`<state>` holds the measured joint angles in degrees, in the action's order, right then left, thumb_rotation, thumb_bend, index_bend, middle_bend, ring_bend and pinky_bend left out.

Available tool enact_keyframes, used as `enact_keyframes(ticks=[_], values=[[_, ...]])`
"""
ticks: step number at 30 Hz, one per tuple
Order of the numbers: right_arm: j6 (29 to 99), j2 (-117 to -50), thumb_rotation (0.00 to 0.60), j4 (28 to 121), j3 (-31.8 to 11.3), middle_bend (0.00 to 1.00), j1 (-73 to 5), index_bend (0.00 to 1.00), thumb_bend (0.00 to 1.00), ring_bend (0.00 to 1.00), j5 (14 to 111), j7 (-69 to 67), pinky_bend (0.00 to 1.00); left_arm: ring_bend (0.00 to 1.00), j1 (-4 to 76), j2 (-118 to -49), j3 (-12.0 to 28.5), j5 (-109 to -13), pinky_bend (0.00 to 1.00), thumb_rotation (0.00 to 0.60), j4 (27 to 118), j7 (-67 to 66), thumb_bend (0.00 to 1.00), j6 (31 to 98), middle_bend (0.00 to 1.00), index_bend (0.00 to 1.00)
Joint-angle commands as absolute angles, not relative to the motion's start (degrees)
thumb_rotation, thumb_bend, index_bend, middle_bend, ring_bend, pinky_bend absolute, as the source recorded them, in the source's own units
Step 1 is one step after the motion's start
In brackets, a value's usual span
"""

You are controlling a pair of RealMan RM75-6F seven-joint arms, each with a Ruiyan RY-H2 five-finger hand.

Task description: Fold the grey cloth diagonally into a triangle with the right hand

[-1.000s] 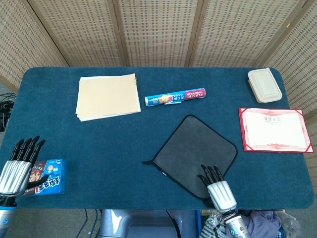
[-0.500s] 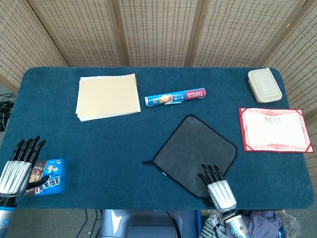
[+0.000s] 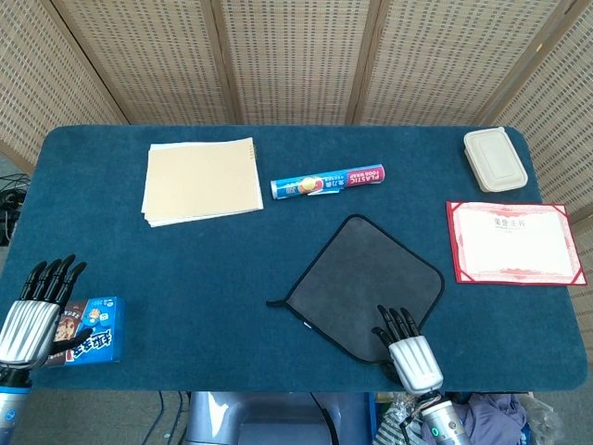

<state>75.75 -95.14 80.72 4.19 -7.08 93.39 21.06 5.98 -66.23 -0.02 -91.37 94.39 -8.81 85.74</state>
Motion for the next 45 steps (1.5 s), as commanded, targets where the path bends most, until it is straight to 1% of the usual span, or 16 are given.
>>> enact_keyframes(ticks=[1, 3, 7, 9, 14, 19, 29, 36, 45], values=[[76.0, -95.2, 0.600, 80.7, 4.2, 0.00, -7.1, 0.35, 0.38, 0.00, 93.5, 21.1, 0.00, 0.00, 6.0, -66.2, 0.0, -91.4, 0.00, 0.600, 94.4, -8.8, 0.12, 85.7, 0.00, 0.00], [76.3, -95.2, 0.600, 80.5, 4.1, 0.00, -7.1, 0.39, 0.38, 0.00, 93.5, 21.0, 0.00, 0.00, 6.0, -66.2, -0.1, -91.5, 0.00, 0.600, 94.4, -8.7, 0.12, 85.7, 0.00, 0.00], [76.2, -95.3, 0.600, 80.3, 3.9, 0.00, -7.1, 0.42, 0.38, 0.00, 93.1, 20.9, 0.00, 0.00, 6.0, -66.2, -0.1, -91.5, 0.00, 0.600, 94.4, -8.5, 0.12, 85.8, 0.00, 0.00], [76.3, -95.3, 0.600, 80.2, 3.9, 0.01, -7.2, 0.46, 0.38, 0.00, 93.0, 20.9, 0.00, 0.00, 6.0, -66.2, -0.1, -91.5, 0.00, 0.600, 94.4, -8.4, 0.12, 85.8, 0.00, 0.00], [76.8, -95.5, 0.600, 80.0, 3.8, 0.03, -7.2, 0.49, 0.38, 0.00, 93.2, 20.8, 0.00, 0.00, 6.0, -66.2, -0.1, -91.7, 0.00, 0.600, 94.3, -8.3, 0.12, 85.8, 0.00, 0.00], [76.6, -95.5, 0.600, 80.0, 3.7, 0.03, -7.3, 0.50, 0.38, 0.00, 92.9, 20.7, 0.00, 0.00, 6.1, -66.2, -0.1, -91.6, 0.00, 0.600, 94.3, -8.3, 0.12, 85.6, 0.00, 0.00], [76.9, -95.7, 0.600, 79.9, 4.0, 0.07, -7.3, 0.55, 0.38, 0.00, 93.0, 20.8, 0.00, 0.00, 6.1, -66.1, -0.1, -91.6, 0.00, 0.600, 94.3, -8.0, 0.12, 85.6, 0.00, 0.00], [77.0, -95.7, 0.600, 79.9, 4.1, 0.08, -7.3, 0.56, 0.38, 0.00, 93.0, 20.7, 0.00, 0.00, 6.1, -66.2, -0.1, -91.7, 0.00, 0.600, 94.3, -7.9, 0.12, 85.6, 0.00, 0.00], [76.8, -95.6, 0.600, 79.9, 3.8, 0.08, -7.5, 0.57, 0.42, 0.00, 92.6, 20.7, 0.00, 0.00, 6.1, -66.3, -0.1, -91.9, 0.00, 0.600, 94.2, -7.8, 0.12, 85.9, 0.00, 0.00]])
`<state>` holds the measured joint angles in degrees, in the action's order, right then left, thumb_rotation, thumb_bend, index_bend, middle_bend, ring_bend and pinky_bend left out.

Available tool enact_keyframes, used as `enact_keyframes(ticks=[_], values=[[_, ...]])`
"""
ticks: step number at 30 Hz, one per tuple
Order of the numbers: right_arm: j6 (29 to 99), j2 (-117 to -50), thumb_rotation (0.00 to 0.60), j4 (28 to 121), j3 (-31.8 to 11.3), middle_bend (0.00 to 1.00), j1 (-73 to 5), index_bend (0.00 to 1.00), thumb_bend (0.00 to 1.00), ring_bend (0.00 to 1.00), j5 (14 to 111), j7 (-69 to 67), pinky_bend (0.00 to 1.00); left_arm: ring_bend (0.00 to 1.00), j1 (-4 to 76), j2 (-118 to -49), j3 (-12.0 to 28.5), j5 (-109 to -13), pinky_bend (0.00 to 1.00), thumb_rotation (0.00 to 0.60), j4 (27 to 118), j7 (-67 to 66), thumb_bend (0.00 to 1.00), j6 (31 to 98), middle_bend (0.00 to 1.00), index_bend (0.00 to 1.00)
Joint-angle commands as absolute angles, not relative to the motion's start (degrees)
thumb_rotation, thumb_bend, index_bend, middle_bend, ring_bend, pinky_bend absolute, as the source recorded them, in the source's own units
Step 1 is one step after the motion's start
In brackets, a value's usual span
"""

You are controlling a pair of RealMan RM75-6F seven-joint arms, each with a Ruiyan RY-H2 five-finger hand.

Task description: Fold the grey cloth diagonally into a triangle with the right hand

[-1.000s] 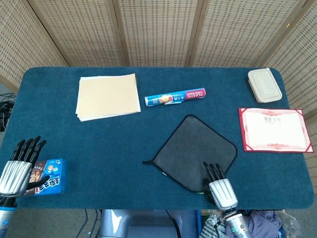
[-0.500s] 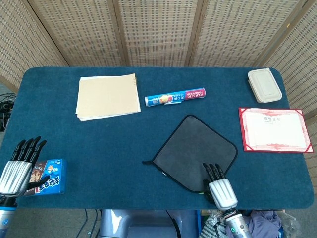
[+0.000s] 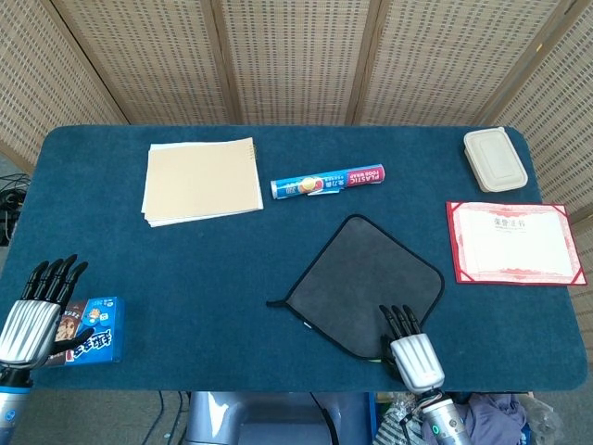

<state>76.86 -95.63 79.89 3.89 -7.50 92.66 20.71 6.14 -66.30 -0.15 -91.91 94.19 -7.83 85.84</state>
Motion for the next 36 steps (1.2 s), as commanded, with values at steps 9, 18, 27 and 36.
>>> enact_keyframes(ticks=[9, 18, 27, 36], values=[[76.9, -95.7, 0.600, 79.8, 3.8, 0.09, -7.6, 0.58, 0.50, 0.00, 92.5, 20.9, 0.00, 0.00, 6.2, -66.4, -0.2, -91.9, 0.00, 0.600, 94.1, -7.8, 0.12, 85.8, 0.00, 0.00], [77.3, -95.6, 0.600, 79.8, 3.7, 0.09, -7.6, 0.59, 0.55, 0.00, 92.6, 20.9, 0.00, 0.00, 6.2, -66.4, -0.2, -92.0, 0.00, 0.600, 94.1, -7.9, 0.12, 85.8, 0.00, 0.00], [77.9, -95.4, 0.600, 80.5, 2.9, 0.10, -8.4, 0.60, 0.55, 0.00, 93.2, 21.3, 0.00, 0.00, 6.2, -66.5, -0.1, -92.1, 0.00, 0.600, 94.1, -7.8, 0.12, 85.9, 0.00, 0.00], [76.5, -94.7, 0.600, 83.2, -0.2, 0.10, -11.1, 0.61, 0.55, 0.00, 92.8, 24.5, 0.00, 0.00, 6.2, -66.3, -0.1, -92.2, 0.00, 0.600, 94.1, -7.7, 0.12, 86.2, 0.00, 0.00]])
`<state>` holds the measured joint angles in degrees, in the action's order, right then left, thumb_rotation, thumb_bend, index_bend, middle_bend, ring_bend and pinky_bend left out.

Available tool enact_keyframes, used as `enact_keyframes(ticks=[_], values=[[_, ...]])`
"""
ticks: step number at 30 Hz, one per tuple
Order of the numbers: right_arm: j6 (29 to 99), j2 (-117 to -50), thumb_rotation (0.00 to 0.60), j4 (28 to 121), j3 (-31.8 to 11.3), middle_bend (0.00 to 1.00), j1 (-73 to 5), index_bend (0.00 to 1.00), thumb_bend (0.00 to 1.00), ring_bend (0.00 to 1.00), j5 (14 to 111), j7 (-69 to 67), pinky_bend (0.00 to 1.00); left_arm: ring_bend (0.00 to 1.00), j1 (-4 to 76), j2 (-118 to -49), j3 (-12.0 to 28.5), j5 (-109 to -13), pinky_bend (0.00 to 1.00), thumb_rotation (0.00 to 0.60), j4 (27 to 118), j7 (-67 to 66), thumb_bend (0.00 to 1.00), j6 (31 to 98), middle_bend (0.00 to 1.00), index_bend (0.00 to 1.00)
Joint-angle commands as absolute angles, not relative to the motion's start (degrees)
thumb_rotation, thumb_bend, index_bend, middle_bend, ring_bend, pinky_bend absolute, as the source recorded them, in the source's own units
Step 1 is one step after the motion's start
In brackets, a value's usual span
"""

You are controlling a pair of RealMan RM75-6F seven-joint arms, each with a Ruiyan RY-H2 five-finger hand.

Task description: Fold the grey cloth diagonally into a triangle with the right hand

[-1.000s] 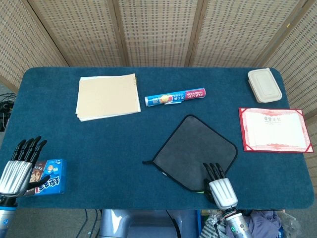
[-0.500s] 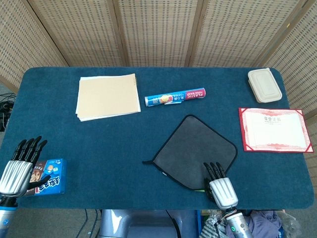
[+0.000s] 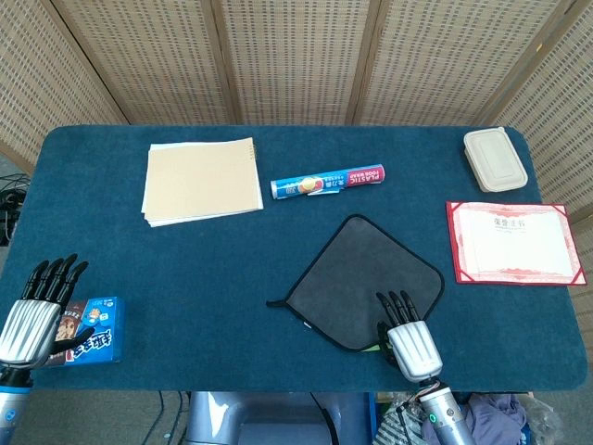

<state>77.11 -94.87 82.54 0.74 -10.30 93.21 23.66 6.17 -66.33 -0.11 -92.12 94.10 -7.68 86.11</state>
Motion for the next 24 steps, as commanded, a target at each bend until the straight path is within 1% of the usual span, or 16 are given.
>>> enact_keyframes(ticks=[1, 4, 12, 21, 24], values=[[76.1, -94.6, 0.600, 83.5, -0.6, 0.10, -11.5, 0.61, 0.55, 0.00, 92.6, 25.0, 0.00, 0.00, 6.2, -66.3, -0.1, -92.1, 0.00, 0.600, 94.1, -7.7, 0.12, 86.2, 0.00, 0.00], [75.0, -94.5, 0.600, 84.3, -2.1, 0.10, -12.7, 0.61, 0.55, 0.00, 91.7, 26.5, 0.00, 0.00, 6.2, -66.3, -0.1, -92.0, 0.00, 0.600, 94.1, -7.7, 0.12, 86.0, 0.00, 0.00], [70.7, -95.2, 0.600, 84.4, -7.7, 0.11, -16.9, 0.62, 0.55, 0.00, 86.3, 29.9, 0.00, 0.00, 6.4, -66.4, 0.0, -91.4, 0.00, 0.600, 93.8, -7.5, 0.12, 85.4, 0.00, 0.00], [68.1, -96.6, 0.600, 81.3, -11.6, 0.11, -20.4, 0.62, 0.55, 0.00, 81.5, 31.4, 0.00, 0.00, 6.7, -67.0, 0.3, -90.4, 0.00, 0.600, 93.2, -8.0, 0.12, 84.6, 0.00, 0.00], [67.5, -96.8, 0.600, 80.6, -12.3, 0.11, -21.4, 0.62, 0.55, 0.00, 80.5, 31.7, 0.00, 0.00, 6.7, -67.1, 0.3, -90.2, 0.00, 0.600, 93.2, -8.3, 0.12, 84.4, 0.00, 0.00]])
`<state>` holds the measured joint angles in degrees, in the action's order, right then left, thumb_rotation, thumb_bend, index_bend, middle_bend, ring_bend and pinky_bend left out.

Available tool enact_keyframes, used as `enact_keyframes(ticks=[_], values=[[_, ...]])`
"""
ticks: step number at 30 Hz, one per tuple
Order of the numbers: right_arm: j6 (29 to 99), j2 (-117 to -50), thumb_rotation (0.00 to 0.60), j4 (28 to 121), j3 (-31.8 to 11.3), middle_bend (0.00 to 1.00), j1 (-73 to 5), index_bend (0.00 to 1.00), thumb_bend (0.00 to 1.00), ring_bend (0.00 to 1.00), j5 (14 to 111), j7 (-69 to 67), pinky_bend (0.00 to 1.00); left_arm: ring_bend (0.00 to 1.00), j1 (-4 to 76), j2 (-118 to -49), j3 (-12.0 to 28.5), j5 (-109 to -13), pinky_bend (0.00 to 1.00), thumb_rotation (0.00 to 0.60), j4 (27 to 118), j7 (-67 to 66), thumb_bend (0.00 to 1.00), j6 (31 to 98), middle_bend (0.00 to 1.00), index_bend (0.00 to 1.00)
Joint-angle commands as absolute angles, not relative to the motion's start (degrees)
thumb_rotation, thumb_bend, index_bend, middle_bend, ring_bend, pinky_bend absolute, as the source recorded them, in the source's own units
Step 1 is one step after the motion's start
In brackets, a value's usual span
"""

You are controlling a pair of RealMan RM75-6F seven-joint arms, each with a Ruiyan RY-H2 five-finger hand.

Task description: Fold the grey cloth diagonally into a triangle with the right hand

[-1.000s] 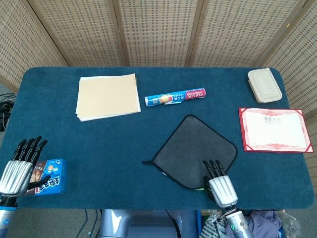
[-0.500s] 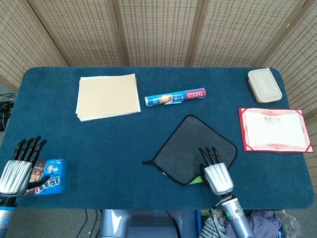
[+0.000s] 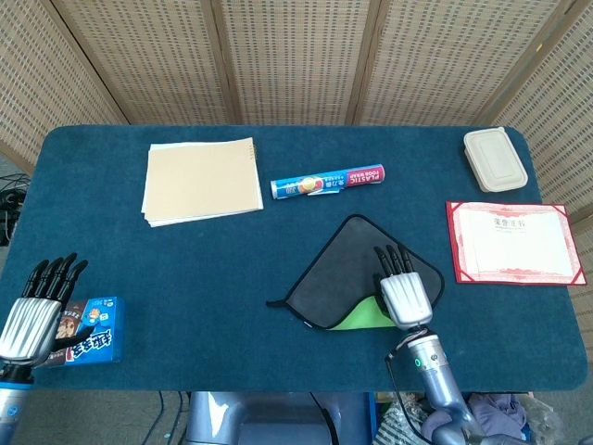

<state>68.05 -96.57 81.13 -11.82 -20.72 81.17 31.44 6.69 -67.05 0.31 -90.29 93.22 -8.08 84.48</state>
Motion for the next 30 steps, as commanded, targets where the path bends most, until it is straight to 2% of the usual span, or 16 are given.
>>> enact_keyframes(ticks=[1, 15, 30], values=[[67.3, -96.9, 0.600, 80.4, -12.4, 0.11, -21.7, 0.62, 0.55, 0.00, 80.2, 31.8, 0.00, 0.00, 6.7, -67.1, 0.3, -90.2, 0.00, 0.600, 93.2, -8.4, 0.12, 84.4, 0.00, 0.00], [65.6, -98.6, 0.600, 78.6, -15.7, 0.12, -26.5, 0.63, 0.55, 0.00, 76.8, 33.1, 0.00, 0.00, 6.9, -67.5, 0.5, -89.5, 0.00, 0.600, 92.9, -8.7, 0.12, 83.9, 0.00, 0.00], [62.0, -100.0, 0.600, 72.7, -19.6, 0.12, -32.9, 0.64, 0.55, 0.00, 70.2, 34.5, 0.00, 0.00, 7.4, -68.1, 0.8, -88.8, 0.00, 0.600, 92.3, -8.6, 0.12, 83.2, 0.00, 0.00]])
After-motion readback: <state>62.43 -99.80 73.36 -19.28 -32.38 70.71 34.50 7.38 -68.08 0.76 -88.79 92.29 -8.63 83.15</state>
